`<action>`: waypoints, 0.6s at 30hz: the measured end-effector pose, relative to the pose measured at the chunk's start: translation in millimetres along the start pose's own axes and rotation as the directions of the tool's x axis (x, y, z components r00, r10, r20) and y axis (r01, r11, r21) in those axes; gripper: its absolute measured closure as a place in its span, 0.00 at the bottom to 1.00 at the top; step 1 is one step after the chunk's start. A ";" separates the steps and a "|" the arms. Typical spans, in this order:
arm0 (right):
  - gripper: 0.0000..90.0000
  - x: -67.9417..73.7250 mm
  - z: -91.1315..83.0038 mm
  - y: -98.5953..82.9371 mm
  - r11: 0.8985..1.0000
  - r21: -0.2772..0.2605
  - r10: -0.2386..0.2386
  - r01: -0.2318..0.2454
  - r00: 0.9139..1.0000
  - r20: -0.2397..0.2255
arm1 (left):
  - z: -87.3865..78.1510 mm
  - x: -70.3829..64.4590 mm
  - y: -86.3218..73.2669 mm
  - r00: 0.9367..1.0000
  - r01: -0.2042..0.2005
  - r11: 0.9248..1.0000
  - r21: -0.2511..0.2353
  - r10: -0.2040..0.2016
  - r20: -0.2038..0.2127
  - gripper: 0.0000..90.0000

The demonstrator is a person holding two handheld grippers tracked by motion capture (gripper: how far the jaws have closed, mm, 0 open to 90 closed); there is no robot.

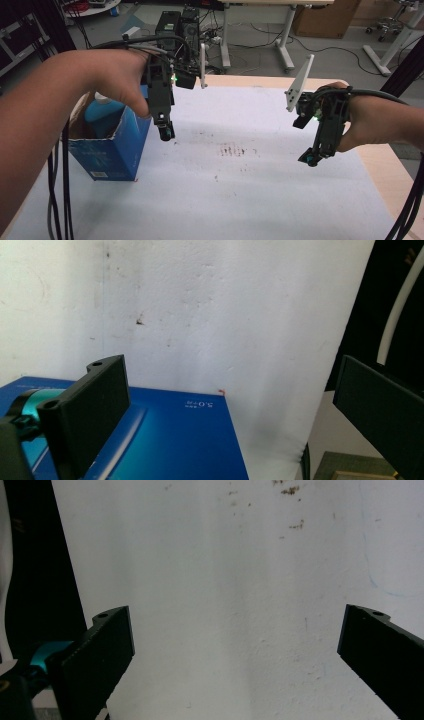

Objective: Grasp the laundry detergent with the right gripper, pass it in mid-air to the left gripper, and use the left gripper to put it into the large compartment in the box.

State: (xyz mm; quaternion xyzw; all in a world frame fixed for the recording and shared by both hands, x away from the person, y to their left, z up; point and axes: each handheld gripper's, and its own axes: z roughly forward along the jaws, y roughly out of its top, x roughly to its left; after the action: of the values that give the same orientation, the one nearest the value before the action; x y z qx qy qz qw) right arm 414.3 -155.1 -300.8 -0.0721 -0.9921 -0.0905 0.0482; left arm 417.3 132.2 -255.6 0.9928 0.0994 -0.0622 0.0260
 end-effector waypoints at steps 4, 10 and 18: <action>0.01 0.6 4.9 0.3 0.999 0.030 -0.012 0.012 1.000 0.004 | 2.6 0.3 2.7 1.000 -0.002 1.000 0.001 0.002 0.001 0.02; 0.01 0.4 5.7 2.2 0.999 0.035 -0.026 0.026 1.000 0.007 | 3.2 -2.2 5.5 1.000 -0.013 1.000 0.007 0.013 -0.004 0.02; 0.01 0.0 7.4 3.1 0.999 0.045 -0.031 0.031 1.000 -0.001 | -0.9 -3.9 6.4 1.000 -0.022 1.000 -0.006 0.022 -0.007 0.02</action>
State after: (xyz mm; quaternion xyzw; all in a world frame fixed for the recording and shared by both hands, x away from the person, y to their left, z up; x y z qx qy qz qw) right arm 414.1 -150.7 -307.5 -0.0557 -0.9949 -0.0689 0.0486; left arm 414.9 125.2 -254.0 0.9939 0.0887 -0.0580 0.0293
